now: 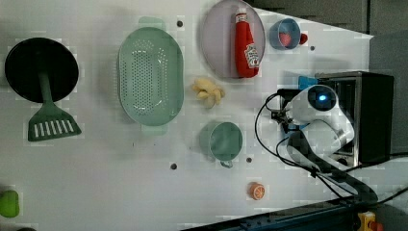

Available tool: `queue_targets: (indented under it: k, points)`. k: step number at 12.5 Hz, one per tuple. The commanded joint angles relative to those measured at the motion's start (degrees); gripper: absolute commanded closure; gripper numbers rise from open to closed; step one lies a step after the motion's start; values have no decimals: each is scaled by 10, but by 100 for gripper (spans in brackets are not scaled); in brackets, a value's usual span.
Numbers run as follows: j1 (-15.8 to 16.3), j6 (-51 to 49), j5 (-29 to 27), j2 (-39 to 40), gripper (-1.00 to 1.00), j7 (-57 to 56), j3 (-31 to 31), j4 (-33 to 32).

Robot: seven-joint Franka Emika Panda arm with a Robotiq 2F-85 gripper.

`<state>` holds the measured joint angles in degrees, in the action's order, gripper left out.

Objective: Flap open oven.

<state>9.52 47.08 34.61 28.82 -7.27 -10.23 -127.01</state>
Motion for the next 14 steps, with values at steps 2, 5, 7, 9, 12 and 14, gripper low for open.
queue_targets:
  k: [2,5,7,9,12,14]
  points:
    - [4,19,-140,-117,65,36,3,22]
    - [0,1,-256,-185,65,36,-13,29]
    - [-1,-47,-314,-222,65,36,-27,44]
    - [-1,-97,-322,-255,65,36,-31,71]
    - [-2,-189,-322,-305,65,73,-32,110]
    - [-1,-243,-322,-337,65,101,-28,128]
